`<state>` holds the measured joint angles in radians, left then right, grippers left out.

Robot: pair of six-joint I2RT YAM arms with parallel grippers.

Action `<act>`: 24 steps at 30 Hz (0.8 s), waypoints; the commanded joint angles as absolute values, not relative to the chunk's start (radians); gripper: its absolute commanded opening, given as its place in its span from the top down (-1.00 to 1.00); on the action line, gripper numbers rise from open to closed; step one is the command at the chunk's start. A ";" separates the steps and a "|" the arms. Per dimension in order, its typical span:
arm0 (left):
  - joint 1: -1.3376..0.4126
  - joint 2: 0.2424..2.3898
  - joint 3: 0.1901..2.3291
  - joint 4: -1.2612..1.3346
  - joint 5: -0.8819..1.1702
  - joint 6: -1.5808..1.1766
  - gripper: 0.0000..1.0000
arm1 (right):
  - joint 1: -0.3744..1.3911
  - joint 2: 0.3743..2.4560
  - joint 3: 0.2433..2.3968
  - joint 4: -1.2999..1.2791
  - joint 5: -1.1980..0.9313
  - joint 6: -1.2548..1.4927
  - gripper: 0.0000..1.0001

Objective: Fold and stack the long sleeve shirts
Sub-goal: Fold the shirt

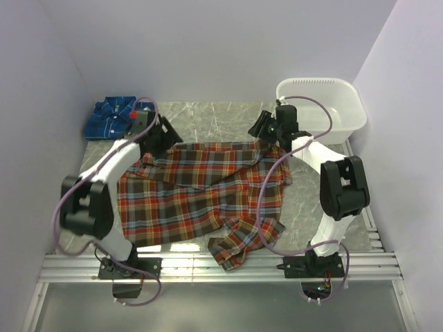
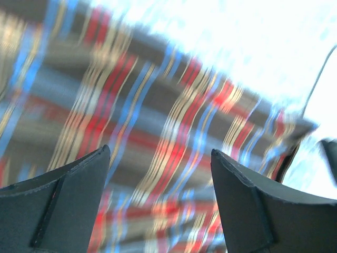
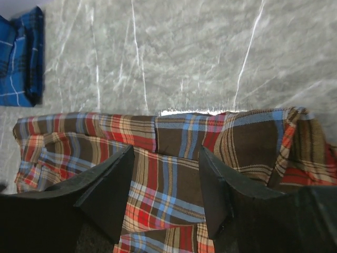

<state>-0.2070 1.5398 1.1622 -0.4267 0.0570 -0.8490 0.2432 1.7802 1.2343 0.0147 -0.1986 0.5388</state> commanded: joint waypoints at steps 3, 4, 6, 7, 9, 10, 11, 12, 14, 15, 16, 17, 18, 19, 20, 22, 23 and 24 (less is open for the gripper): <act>-0.192 1.765 1.350 -0.293 0.115 -0.827 -0.63 | 0.229 1.879 1.246 0.087 -0.253 0.592 -0.18; -0.186 1.829 1.364 -0.285 0.121 -0.842 -0.62 | 0.226 1.891 1.247 0.094 -0.256 0.597 -0.17; -0.158 1.902 1.377 -0.253 0.126 -0.871 -0.61 | 0.210 1.933 1.250 0.098 -0.255 0.606 -0.17; -0.149 1.922 1.376 -0.244 0.121 -0.879 -0.61 | 0.209 1.946 1.252 0.097 -0.238 0.606 -0.17; -0.118 1.948 1.356 -0.221 0.112 -0.890 -0.60 | 0.198 1.976 1.255 0.089 -0.209 0.598 -0.17; -0.107 1.971 1.348 -0.206 0.106 -0.897 -0.60 | 0.193 1.983 1.258 0.084 -0.195 0.597 -0.17; -0.085 1.980 1.336 -0.199 0.097 -0.899 -0.60 | 0.192 1.990 1.256 0.078 -0.160 0.598 -0.17; -0.075 1.999 1.330 -0.196 0.095 -0.903 -0.59 | 0.189 1.994 1.252 0.077 -0.140 0.598 -0.17; -0.046 2.016 1.313 -0.190 0.097 -0.908 -0.59 | 0.186 1.997 1.253 0.060 -0.091 0.594 -0.17; -0.038 2.025 1.307 -0.189 0.095 -0.910 -0.59 | 0.186 1.999 1.258 0.054 -0.048 0.592 -0.17; -0.031 2.028 1.301 -0.186 0.092 -0.910 -0.58 | 0.187 2.000 1.258 0.042 -0.028 0.591 -0.18; -0.022 2.029 1.287 -0.181 0.084 -0.913 -0.58 | 0.187 2.000 1.261 0.034 -0.008 0.591 -0.18; -0.017 2.028 1.279 -0.179 0.084 -0.913 -0.58 | 0.186 2.000 1.258 0.046 -0.002 0.592 -0.18; -0.014 2.023 1.275 -0.176 0.086 -0.913 -0.58 | 0.189 2.003 1.258 0.043 -0.002 0.595 -0.18; -0.012 2.017 1.270 -0.169 0.092 -0.913 -0.58 | 0.192 2.005 1.261 0.037 0.021 0.601 -0.18; -0.014 1.999 1.278 -0.164 0.100 -0.907 -0.60 | 0.201 1.999 1.273 0.032 0.029 0.589 -0.18; -0.015 1.993 1.282 -0.167 0.103 -0.902 -0.61 | 0.210 1.991 1.273 0.035 0.029 0.578 -0.18; -0.018 1.984 1.296 -0.172 0.104 -0.897 -0.63 | 0.213 1.976 1.273 0.034 0.031 0.574 -0.18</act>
<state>-0.0193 1.9999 1.3064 -0.1452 0.1375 -0.9257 0.2237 1.9892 1.2434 0.0589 -0.0711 0.5564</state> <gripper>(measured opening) 0.806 0.590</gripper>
